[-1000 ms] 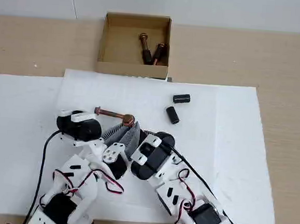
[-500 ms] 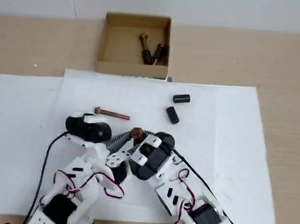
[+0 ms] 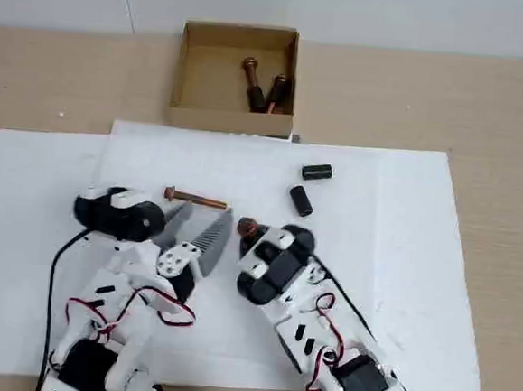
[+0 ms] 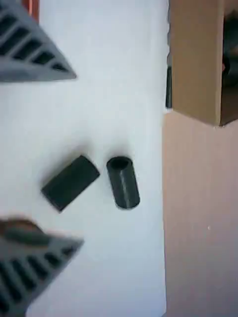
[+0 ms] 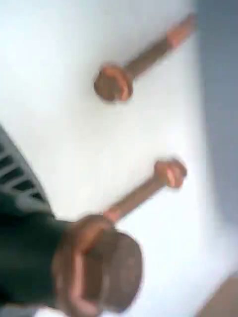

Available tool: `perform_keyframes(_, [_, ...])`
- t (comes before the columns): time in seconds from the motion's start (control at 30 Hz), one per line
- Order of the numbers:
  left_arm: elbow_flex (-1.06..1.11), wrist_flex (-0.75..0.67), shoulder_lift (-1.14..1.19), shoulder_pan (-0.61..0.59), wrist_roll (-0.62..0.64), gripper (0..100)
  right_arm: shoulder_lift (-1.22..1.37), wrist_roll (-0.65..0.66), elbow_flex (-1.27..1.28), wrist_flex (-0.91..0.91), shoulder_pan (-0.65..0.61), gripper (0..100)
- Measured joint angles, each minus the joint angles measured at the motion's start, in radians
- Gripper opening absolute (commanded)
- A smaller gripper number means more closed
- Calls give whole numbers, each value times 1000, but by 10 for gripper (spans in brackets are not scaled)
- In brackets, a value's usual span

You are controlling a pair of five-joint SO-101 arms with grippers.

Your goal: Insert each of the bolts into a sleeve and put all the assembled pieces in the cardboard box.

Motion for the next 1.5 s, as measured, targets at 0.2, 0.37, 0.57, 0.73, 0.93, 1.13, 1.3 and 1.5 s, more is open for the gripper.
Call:
perform_keyframes(0.2, [-3,103,0,-86,-75,5,0,-101,0,0,91,2])
perform_keyframes(0.37, [18,163,-2,-187,-94,5,0,-193,-6,0,138,2])
perform_keyframes(0.57, [107,167,-2,-230,-146,5,38,-210,-103,12,152,2])
perform_keyframes(0.73, [167,146,-2,-235,-152,5,229,-213,-282,21,190,2])
perform_keyframes(0.93, [206,86,-2,-235,-172,5,612,-219,-600,23,198,2])
perform_keyframes(1.13, [209,75,-2,-235,-310,5,1030,-219,-945,23,199,3])
perform_keyframes(1.3, [209,75,-2,-235,-325,5,1355,-216,-1220,23,204,3])
perform_keyframes(1.5, [209,75,-2,-235,-325,5,1720,-126,-1551,23,201,3])
